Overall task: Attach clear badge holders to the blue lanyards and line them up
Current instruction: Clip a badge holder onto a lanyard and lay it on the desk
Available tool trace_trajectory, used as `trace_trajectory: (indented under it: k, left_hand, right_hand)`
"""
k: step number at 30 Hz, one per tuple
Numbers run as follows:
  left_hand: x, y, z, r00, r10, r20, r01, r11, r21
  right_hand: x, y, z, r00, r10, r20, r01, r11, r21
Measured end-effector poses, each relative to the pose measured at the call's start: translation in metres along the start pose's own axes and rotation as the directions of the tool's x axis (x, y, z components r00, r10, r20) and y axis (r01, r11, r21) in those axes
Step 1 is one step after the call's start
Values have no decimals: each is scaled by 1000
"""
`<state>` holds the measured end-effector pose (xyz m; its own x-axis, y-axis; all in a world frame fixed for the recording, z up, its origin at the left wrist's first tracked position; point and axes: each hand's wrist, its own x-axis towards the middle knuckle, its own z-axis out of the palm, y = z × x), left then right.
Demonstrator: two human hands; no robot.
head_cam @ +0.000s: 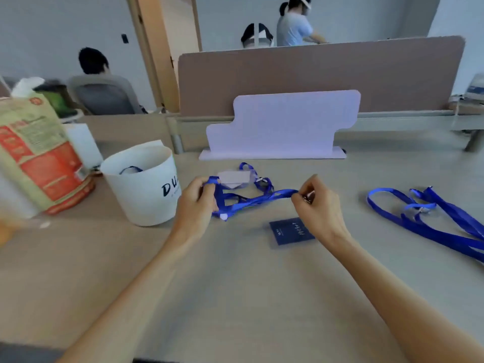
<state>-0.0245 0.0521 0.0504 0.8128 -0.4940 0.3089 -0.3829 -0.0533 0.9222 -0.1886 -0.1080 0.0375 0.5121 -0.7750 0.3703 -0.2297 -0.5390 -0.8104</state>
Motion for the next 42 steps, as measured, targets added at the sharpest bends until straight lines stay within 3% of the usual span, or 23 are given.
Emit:
trace_trajectory:
  k: [4,9,10,12,14,16,17,19,26,29,32,35,42]
  left_hand:
    - [-13,-28,-49,998,-63,-22,67,960,270]
    - [-15,-49,-69,989,-147,-6,121,792,598]
    - [-14,-51,-69,995,-98,-6,79,767,637]
    - [-14,-54,-65,988,139,61,-136,629,766]
    - [-19,-47,-53,914,347,212,-376,524,764]
    - [-24,-36,-33,864,345,366,-502,647,574]
    - [-24,-31,-20,862,280,422,-473,744,472]
    - [-19,-29,3,857,173,485,-384,843,378]
    - [9,-40,24,809,242,536,-477,804,356]
    - [12,-45,19,796,229,560,-503,764,404]
    - [10,-37,18,780,147,608,-388,876,286]
    - [6,-26,19,760,198,619,-387,903,187]
    - [4,-22,15,829,131,543,-258,952,164]
  right_hand:
    - [-7,-14,35,983,-73,167,71,997,23]
    - [-14,-28,51,920,-135,367,143,990,6]
    - [-13,-30,51,903,-140,406,137,990,36]
    - [-12,-32,48,864,-137,485,91,989,118]
    - [-11,-32,42,820,-123,559,25,983,180]
    - [-10,-32,34,800,-120,588,-4,979,205]
    - [-9,-31,30,804,-131,580,8,978,209]
    - [-9,-28,23,826,-169,538,53,973,224]
    - [2,2,14,944,-58,323,-41,956,292]
    - [5,8,13,946,-31,323,-67,956,287]
    - [3,4,15,935,-34,353,-92,938,333]
    - [-3,-1,16,920,-51,389,-94,933,347]
    - [1,-1,5,916,-3,402,-176,897,406]
